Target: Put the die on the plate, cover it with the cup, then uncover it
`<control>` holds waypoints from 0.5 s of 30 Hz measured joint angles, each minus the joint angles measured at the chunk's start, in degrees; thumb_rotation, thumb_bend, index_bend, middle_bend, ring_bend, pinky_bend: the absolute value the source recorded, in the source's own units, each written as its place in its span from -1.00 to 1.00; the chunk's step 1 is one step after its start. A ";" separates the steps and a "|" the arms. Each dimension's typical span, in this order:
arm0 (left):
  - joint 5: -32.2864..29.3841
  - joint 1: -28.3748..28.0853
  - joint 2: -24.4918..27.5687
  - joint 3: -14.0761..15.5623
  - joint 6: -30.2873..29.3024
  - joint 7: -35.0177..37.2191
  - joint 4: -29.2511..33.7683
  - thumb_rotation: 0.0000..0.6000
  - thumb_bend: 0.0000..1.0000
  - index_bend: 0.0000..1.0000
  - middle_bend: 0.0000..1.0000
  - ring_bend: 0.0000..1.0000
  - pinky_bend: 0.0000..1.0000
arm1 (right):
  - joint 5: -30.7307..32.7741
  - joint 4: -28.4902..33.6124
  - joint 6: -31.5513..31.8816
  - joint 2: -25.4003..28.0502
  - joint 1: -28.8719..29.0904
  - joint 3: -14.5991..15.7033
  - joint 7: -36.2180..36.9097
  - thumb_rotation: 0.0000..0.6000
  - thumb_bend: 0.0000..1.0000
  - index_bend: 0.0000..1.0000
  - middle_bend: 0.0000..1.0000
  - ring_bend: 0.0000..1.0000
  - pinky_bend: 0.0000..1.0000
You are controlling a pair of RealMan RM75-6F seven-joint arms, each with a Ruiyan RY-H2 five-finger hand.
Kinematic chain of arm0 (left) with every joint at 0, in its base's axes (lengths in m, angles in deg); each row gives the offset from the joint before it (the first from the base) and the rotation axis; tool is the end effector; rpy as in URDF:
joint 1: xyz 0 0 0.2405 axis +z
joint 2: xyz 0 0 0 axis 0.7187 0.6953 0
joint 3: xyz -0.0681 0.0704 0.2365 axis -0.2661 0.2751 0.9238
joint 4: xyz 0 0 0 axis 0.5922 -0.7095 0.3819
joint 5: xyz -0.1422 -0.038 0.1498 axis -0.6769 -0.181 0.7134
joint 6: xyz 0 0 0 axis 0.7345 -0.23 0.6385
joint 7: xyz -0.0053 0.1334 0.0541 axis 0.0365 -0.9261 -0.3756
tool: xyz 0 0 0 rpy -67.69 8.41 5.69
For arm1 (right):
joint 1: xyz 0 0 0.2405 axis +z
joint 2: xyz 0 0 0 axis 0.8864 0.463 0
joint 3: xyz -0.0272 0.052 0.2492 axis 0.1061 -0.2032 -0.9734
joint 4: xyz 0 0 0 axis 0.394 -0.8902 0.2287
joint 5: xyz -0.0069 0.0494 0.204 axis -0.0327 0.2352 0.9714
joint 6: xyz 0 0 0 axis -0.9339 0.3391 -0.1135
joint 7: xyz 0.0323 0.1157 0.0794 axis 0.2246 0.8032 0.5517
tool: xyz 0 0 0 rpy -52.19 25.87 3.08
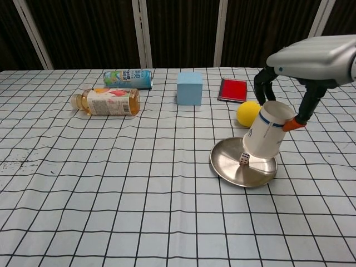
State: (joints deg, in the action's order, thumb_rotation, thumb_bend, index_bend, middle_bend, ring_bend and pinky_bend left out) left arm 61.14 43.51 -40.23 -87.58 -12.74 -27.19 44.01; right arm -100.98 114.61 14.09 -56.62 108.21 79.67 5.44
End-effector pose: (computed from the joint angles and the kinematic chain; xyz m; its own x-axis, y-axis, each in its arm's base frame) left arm -0.3250 0.1620 0.1957 0.4122 -0.1265 0.9023 0.8963 -0.1213 -0.4265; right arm -0.1176 -0.3129 0.0559 0.7250 -0.1507 0.6721 -0.6484 -0.4783 0.5922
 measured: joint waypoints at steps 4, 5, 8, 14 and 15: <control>0.09 -0.11 -0.05 0.02 0.07 -0.36 0.08 1.00 -0.23 -0.57 -1.00 -1.00 -0.95 | -0.65 -1.35 1.11 -2.81 0.35 0.90 -1.76 1.00 -0.06 0.11 -0.06 -0.59 -1.00; 0.07 -0.09 -0.06 0.00 0.04 -0.38 0.11 1.00 -0.23 -0.57 -1.00 -1.00 -0.95 | -0.82 -1.81 1.31 -3.39 0.45 1.09 -2.21 1.00 -0.06 0.11 -0.06 -0.59 -1.00; -0.11 -0.01 -0.02 -0.08 -0.07 -0.28 0.14 1.00 -0.23 -0.57 -1.00 -1.00 -0.95 | -1.36 -3.43 2.14 -5.44 0.69 1.61 -3.50 1.00 -0.06 0.11 -0.06 -0.59 -1.00; -0.17 -0.06 0.04 -0.10 0.02 -0.09 0.06 1.00 -0.23 -0.57 -1.00 -1.00 -0.95 | -1.79 -6.68 2.98 -9.04 1.17 2.45 -5.34 1.00 -0.06 0.11 -0.06 -0.59 -1.00; -0.17 -0.07 0.04 -0.10 0.07 -0.11 0.06 1.00 -0.23 -0.57 -1.00 -1.00 -0.95 | -1.82 -7.19 3.03 -9.56 1.32 2.56 -5.69 1.00 -0.06 0.11 -0.06 -0.59 -1.00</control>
State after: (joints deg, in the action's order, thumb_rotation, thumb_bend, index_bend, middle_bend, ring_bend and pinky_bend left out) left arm 60.97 43.44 -40.19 -87.68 -12.67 -27.30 44.06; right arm -102.80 107.42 17.12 -66.18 109.53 82.23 -0.26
